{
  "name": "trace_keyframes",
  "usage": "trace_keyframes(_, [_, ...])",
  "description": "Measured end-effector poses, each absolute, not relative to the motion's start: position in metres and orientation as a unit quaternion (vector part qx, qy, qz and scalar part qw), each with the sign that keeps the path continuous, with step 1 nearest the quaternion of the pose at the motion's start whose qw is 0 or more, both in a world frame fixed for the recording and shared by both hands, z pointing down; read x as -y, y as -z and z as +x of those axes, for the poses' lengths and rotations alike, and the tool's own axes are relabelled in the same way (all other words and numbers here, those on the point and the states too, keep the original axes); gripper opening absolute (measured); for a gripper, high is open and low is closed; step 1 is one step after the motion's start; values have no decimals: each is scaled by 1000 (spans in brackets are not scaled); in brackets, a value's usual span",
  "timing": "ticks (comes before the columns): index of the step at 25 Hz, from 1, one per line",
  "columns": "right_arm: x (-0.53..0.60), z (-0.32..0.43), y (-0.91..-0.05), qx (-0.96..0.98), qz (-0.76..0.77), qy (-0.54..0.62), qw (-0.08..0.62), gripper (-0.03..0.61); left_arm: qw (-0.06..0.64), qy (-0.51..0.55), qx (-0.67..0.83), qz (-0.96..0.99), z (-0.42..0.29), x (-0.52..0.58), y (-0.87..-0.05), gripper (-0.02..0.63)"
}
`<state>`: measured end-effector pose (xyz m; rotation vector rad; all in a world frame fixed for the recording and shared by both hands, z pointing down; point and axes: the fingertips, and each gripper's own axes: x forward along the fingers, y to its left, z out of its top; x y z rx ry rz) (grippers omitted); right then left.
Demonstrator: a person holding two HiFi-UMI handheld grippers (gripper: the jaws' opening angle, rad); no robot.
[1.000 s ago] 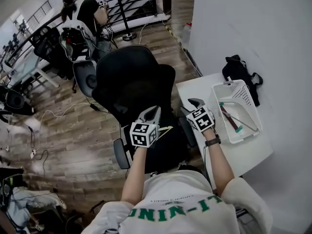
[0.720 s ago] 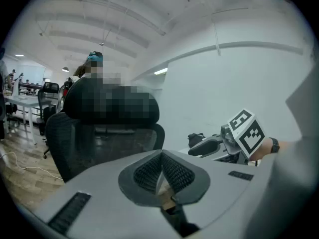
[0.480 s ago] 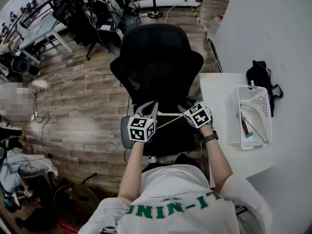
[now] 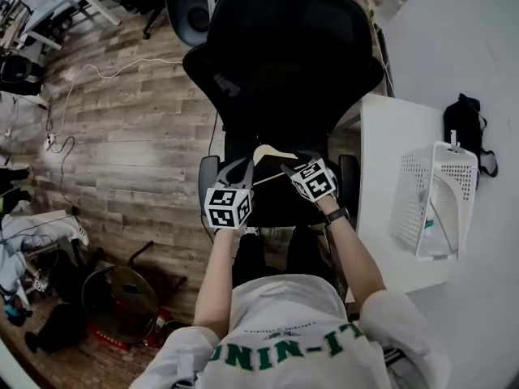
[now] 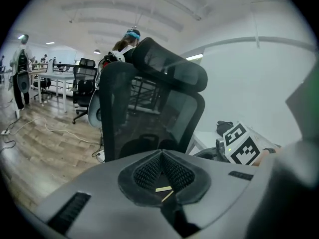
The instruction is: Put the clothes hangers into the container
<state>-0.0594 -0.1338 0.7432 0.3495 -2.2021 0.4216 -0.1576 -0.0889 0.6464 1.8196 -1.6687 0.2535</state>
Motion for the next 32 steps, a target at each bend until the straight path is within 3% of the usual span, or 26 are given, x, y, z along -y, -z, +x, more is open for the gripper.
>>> trace_keyframes(10, [144, -101, -935, 850, 112, -181, 483, 224, 374, -100, 626, 677, -186, 101, -783, 14])
trace_keyframes(14, [160, -103, -1020, 833, 98, -158, 521, 278, 389, -108, 624, 670, -188, 111, -837, 14])
trace_keyframes(22, [164, -99, -1101, 801, 67, -126, 582, 274, 412, -115, 616, 662, -193, 112, -892, 14])
trace_keyframes(25, [165, -96, -1106, 790, 74, -114, 598, 245, 412, -113, 618, 660, -198, 110, -893, 14])
trace_keyframes(26, [164, -95, -1106, 787, 70, -107, 604, 183, 413, -112, 619, 659, -201, 110, -892, 14])
trace_keyframes(32, [149, -83, -1099, 772, 62, -107, 624, 117, 413, -105, 622, 657, -205, 107, -885, 14])
